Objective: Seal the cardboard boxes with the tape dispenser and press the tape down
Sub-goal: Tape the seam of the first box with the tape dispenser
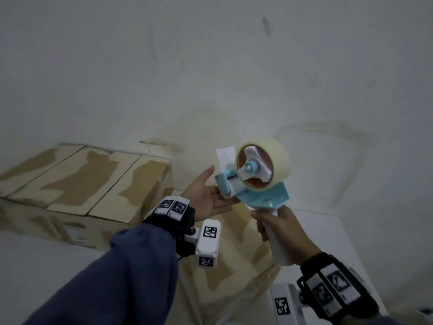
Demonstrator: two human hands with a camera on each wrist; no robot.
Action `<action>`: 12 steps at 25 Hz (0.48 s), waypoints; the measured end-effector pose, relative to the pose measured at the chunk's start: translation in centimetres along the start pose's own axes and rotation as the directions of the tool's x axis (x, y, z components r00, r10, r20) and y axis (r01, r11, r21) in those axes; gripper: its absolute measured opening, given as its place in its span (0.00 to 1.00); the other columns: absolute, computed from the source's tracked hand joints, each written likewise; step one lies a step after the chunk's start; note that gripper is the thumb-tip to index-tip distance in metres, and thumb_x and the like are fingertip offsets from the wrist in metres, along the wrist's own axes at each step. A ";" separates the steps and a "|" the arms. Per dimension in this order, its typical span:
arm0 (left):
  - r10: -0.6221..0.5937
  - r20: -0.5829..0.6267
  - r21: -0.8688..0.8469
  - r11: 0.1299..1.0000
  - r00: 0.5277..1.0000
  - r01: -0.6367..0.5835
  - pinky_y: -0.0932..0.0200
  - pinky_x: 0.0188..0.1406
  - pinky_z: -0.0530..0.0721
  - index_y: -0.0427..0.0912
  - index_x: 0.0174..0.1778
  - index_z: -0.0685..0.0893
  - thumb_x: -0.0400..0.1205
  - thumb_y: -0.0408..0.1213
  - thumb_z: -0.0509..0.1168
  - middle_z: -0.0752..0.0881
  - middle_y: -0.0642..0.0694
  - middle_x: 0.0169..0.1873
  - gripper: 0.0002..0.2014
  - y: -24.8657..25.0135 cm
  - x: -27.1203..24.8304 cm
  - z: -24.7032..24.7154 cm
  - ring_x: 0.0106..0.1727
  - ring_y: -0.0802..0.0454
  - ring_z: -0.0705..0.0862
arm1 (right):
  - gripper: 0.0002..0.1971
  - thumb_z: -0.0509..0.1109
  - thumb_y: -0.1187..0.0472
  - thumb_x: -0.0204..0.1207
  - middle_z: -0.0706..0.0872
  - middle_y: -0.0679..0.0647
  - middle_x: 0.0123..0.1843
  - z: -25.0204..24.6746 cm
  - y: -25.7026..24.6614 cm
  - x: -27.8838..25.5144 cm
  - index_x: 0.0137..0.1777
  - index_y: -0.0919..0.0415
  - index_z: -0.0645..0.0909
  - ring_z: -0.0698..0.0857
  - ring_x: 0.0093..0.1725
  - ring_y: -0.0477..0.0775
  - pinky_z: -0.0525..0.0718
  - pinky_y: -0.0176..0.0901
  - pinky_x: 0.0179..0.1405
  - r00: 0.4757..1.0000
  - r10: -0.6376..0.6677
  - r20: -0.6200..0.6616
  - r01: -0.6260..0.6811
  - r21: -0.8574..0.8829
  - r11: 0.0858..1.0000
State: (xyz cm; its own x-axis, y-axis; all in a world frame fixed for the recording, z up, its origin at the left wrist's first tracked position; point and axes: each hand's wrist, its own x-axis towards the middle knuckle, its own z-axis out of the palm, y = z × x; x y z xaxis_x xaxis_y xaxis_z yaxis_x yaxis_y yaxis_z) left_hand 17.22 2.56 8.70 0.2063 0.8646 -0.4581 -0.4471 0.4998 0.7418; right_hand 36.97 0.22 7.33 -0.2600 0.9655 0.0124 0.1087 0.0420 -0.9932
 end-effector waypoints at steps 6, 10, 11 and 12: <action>-0.017 -0.046 -0.014 1.000 0.999 0.016 0.56 0.43 0.85 0.32 0.52 0.82 0.80 0.56 0.59 0.92 0.39 0.37 0.26 0.3 1.5 -2.9 0.37 0.47 0.91 | 0.07 0.69 0.73 0.73 0.75 0.55 0.21 2.0 1.1 0.9 0.34 0.67 0.78 0.73 0.22 0.52 0.73 0.40 0.20 0.999 -0.046 -0.005 0.046 -0.016 0.999; -0.084 -0.091 -0.032 0.996 0.992 0.082 0.59 0.35 0.82 0.33 0.44 0.82 0.81 0.55 0.58 0.91 0.42 0.29 0.24 0.4 2.8 -4.0 0.28 0.51 0.90 | 0.06 0.72 0.71 0.72 0.76 0.54 0.22 2.8 2.3 1.8 0.36 0.67 0.78 0.74 0.21 0.49 0.74 0.39 0.21 0.999 -0.049 0.008 0.049 -0.016 0.999; -0.090 -0.098 -0.030 0.996 0.991 0.087 0.58 0.36 0.81 0.33 0.43 0.82 0.80 0.57 0.59 0.90 0.41 0.28 0.26 0.6 3.1 -4.2 0.27 0.50 0.90 | 0.05 0.72 0.70 0.71 0.76 0.52 0.22 2.9 2.6 2.0 0.37 0.67 0.79 0.74 0.22 0.48 0.74 0.39 0.21 0.999 -0.051 0.017 0.051 -0.012 0.999; -0.100 -0.098 -0.027 0.995 0.990 0.098 0.57 0.36 0.80 0.32 0.43 0.83 0.78 0.59 0.60 0.90 0.39 0.28 0.28 0.9 3.4 -4.5 0.27 0.49 0.90 | 0.04 0.72 0.70 0.70 0.76 0.51 0.22 3.1 2.9 2.2 0.37 0.67 0.79 0.74 0.22 0.48 0.74 0.39 0.21 0.998 -0.052 0.024 0.052 -0.002 0.999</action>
State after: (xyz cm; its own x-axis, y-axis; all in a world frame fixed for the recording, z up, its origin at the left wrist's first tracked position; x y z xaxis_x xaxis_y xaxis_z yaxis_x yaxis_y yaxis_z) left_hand 13.55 5.69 5.60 0.1636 0.8011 -0.5757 -0.4483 0.5802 0.6800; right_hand 33.74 1.70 4.10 -0.2879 0.9557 0.0611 0.0970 0.0925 -0.9910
